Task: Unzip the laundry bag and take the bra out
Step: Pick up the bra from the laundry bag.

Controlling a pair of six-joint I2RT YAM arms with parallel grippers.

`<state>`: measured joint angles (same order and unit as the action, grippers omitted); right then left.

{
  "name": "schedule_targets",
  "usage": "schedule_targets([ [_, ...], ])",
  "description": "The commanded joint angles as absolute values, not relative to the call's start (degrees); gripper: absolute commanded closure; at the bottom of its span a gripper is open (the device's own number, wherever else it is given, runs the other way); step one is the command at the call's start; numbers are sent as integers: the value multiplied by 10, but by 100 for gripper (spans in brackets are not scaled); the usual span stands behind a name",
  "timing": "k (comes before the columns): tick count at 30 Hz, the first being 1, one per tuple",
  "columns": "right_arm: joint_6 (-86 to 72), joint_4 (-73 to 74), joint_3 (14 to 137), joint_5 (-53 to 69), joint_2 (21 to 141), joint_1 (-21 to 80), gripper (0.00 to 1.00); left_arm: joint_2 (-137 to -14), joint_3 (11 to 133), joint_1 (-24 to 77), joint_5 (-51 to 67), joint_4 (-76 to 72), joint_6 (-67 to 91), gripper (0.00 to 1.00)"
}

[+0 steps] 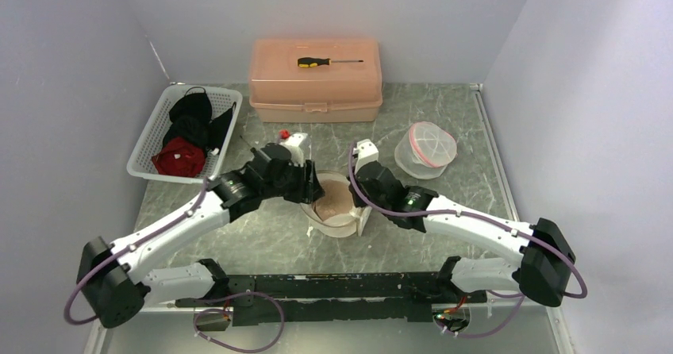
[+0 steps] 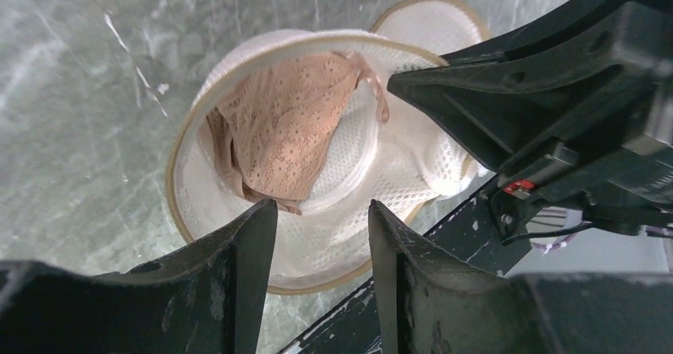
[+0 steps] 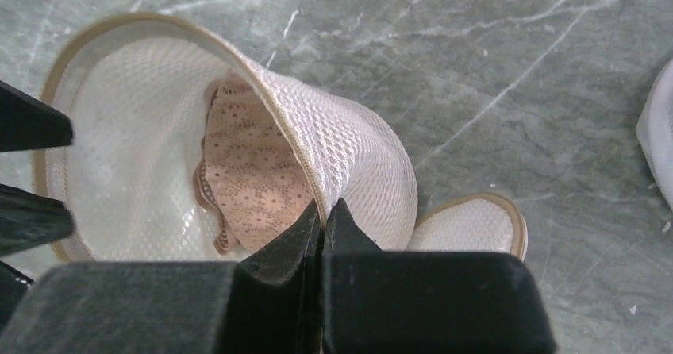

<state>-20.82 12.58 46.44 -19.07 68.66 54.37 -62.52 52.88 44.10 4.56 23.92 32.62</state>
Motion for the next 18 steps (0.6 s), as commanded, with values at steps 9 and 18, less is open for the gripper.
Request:
schedule_targets([
  [9, -241, 72, 409, -198, 658, 546, 100, -760, 554, 475, -10, 185, 334, 46],
  [18, -233, 61, 402, -176, 635, 546, 100, -816, 581, 477, -114, 220, 345, 39],
])
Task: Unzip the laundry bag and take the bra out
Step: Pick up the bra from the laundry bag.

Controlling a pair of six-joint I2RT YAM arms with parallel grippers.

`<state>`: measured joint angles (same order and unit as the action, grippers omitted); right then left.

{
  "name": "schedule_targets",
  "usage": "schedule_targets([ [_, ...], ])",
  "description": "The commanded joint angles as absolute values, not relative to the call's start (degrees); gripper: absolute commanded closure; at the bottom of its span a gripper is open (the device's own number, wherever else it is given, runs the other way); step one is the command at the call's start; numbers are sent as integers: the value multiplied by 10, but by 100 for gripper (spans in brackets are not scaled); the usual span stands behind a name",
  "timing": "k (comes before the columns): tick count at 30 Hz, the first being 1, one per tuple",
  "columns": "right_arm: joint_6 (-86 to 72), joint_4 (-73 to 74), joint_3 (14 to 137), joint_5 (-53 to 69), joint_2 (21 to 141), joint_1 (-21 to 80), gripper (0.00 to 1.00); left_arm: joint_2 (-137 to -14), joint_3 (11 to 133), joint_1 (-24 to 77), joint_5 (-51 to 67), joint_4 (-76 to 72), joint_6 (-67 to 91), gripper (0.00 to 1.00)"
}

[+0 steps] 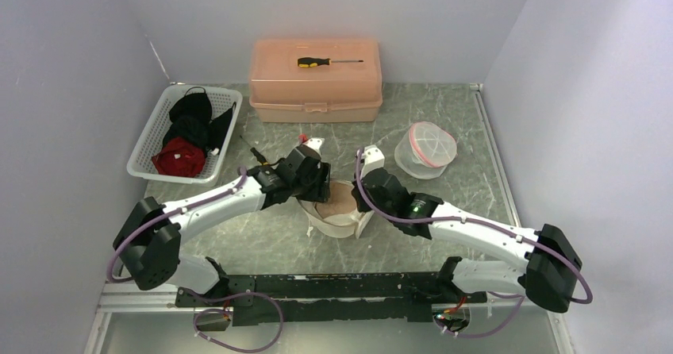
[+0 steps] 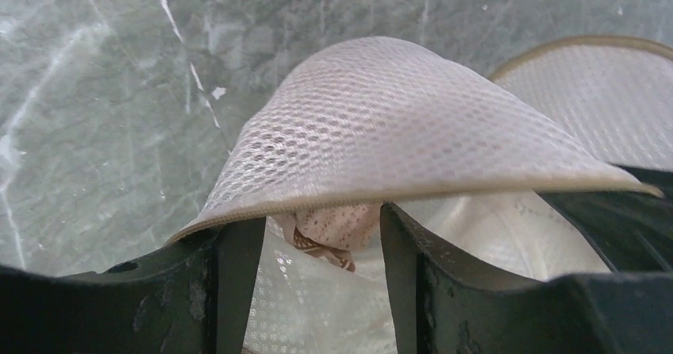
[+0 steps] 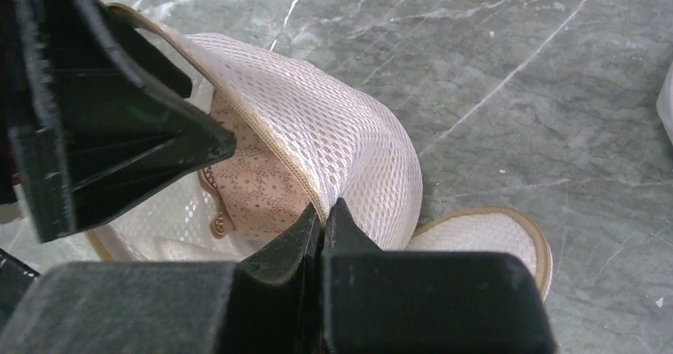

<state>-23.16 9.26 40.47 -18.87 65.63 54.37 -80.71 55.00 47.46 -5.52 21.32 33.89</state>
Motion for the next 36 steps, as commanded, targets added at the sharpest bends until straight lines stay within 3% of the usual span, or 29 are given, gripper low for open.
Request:
schedule_targets([
  [1, -232, 61, 402, -174, 633, 546, 100, -818, 583, 477, -120, 220, 343, 38],
  [17, -239, 39, 368, -149, 606, 546, 100, -883, 591, 479, -97, 175, 333, 34],
  [36, -258, 27, 339, -180, 571, 546, 100, -789, 503, 553, -185, 43, 234, 36],
])
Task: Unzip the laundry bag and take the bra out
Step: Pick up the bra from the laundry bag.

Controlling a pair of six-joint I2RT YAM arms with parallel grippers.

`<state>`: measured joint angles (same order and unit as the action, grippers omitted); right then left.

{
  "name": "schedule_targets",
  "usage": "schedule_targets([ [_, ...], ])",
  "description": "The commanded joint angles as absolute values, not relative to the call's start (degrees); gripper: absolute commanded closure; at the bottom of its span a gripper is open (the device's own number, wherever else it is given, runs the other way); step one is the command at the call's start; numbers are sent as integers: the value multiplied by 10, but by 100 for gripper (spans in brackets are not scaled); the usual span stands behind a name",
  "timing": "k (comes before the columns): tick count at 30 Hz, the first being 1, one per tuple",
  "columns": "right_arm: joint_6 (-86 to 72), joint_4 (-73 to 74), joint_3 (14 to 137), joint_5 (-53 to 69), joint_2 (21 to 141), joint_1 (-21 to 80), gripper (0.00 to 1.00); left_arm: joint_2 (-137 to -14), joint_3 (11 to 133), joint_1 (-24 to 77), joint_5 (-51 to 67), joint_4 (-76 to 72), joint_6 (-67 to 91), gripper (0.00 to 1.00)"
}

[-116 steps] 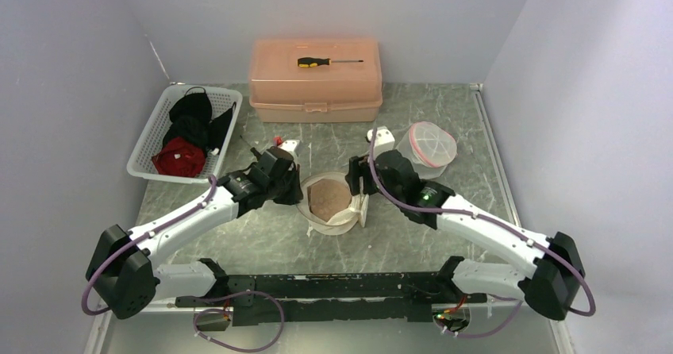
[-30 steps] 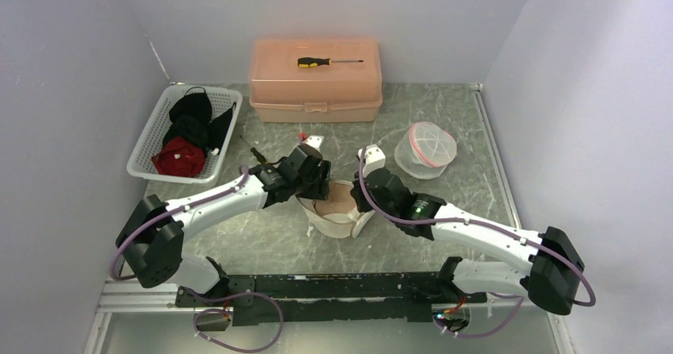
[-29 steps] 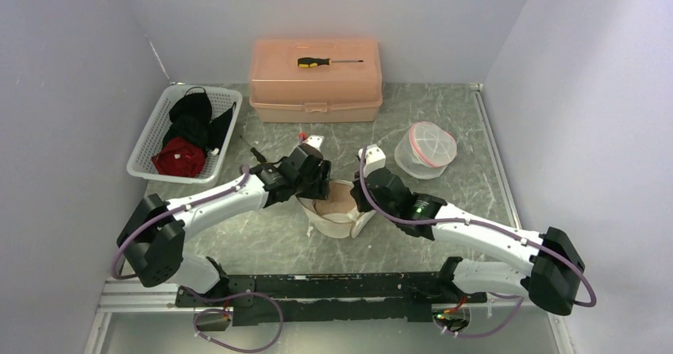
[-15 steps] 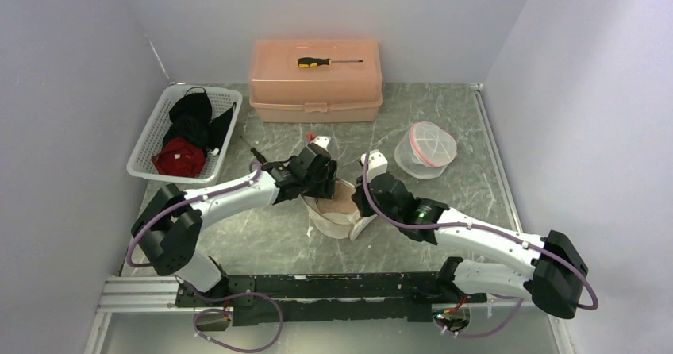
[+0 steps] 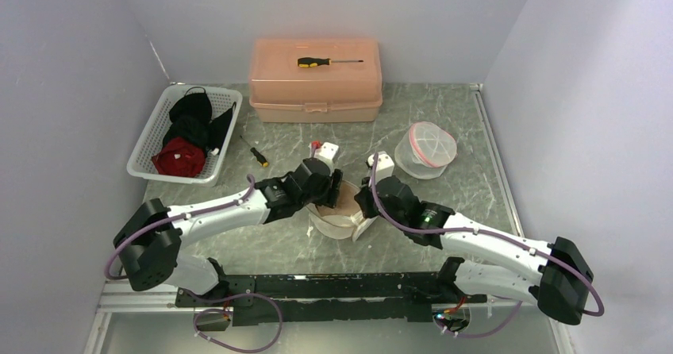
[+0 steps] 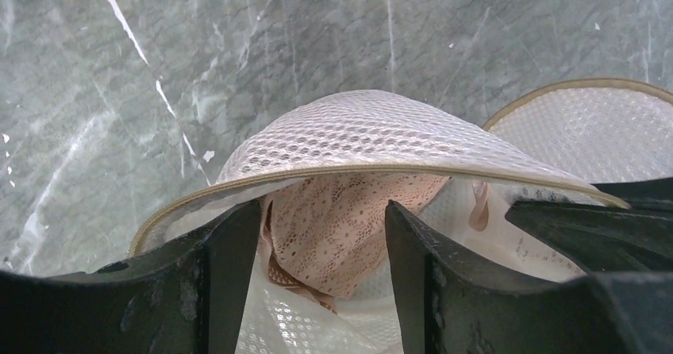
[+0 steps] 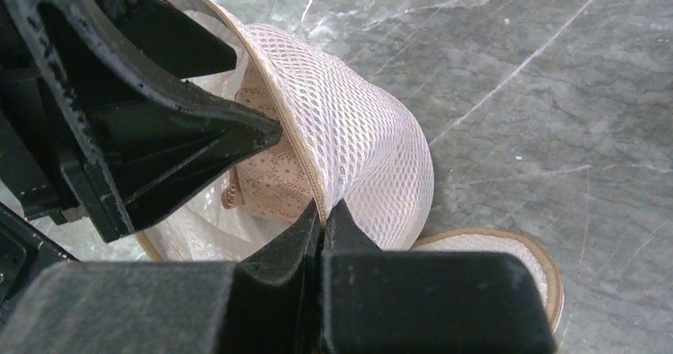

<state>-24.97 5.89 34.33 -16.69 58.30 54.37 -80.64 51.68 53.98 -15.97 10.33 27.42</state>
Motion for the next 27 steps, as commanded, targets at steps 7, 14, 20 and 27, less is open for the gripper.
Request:
schedule_targets([
  [7, -257, 26, 336, -175, 565, 546, 100, -839, 529, 555, -221, 46, 206, 36],
  [14, -255, 30, 335, -172, 559, 546, 100, -866, 526, 555, -249, 30, 195, 35],
  [20, -255, 30, 333, -170, 557, 547, 100, -887, 533, 555, -244, 27, 194, 35],
  [27, -252, 32, 332, -170, 552, 546, 100, -920, 536, 555, -203, 30, 205, 36],
])
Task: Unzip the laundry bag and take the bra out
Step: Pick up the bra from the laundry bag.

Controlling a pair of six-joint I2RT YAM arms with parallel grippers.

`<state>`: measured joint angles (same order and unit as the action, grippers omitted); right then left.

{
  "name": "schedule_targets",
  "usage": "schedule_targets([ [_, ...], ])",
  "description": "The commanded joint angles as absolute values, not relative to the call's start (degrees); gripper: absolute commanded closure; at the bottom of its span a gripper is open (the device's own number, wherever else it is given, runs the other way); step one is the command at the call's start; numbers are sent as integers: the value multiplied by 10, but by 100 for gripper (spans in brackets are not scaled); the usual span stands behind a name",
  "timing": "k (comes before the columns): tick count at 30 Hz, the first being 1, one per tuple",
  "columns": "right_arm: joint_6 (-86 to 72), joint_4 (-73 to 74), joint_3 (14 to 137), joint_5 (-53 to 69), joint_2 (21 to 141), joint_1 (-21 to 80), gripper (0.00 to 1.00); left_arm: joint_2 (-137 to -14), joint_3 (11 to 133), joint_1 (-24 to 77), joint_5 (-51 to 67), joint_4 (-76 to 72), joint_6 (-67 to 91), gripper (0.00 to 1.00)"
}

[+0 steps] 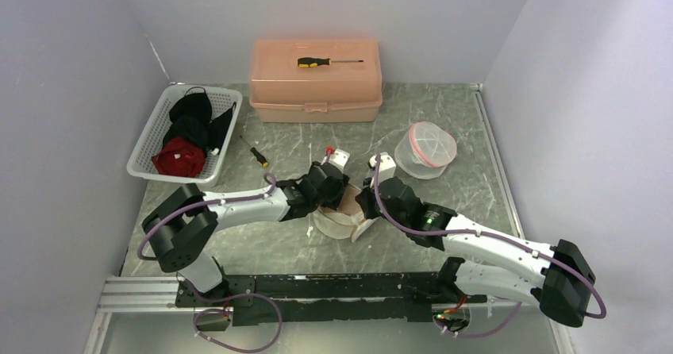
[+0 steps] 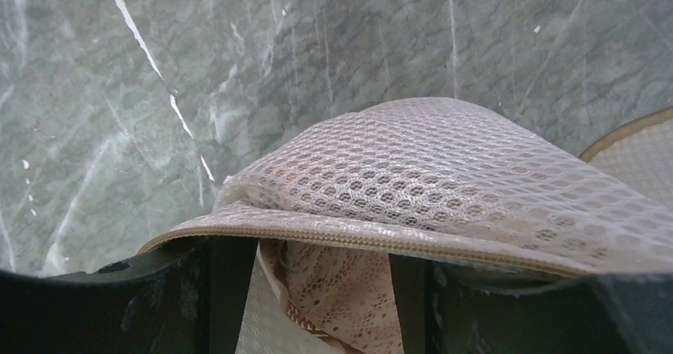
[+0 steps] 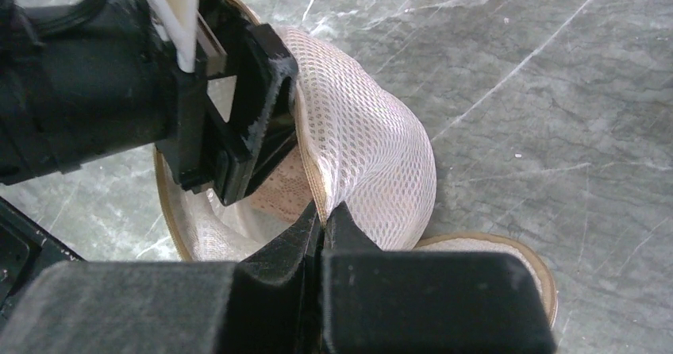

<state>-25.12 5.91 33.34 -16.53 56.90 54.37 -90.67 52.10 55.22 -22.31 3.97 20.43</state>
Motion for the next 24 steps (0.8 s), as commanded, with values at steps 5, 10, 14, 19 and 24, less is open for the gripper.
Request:
schedule_targets([
  [5, -254, 33, 331, -171, 550, 546, 100, -928, 532, 555, -187, 26, 210, 48],
  [10, -256, 37, 332, -176, 548, 546, 100, -916, 525, 555, -180, 16, 203, 77],
  [14, -268, 46, 335, -190, 550, 546, 100, -906, 530, 555, -170, 30, 194, 97],
  [19, -278, 61, 345, -221, 537, 546, 54, -863, 514, 560, -124, 24, 184, 98],
  [24, -269, 65, 367, -240, 530, 541, 42, -821, 504, 562, -73, 26, 172, 97],
])
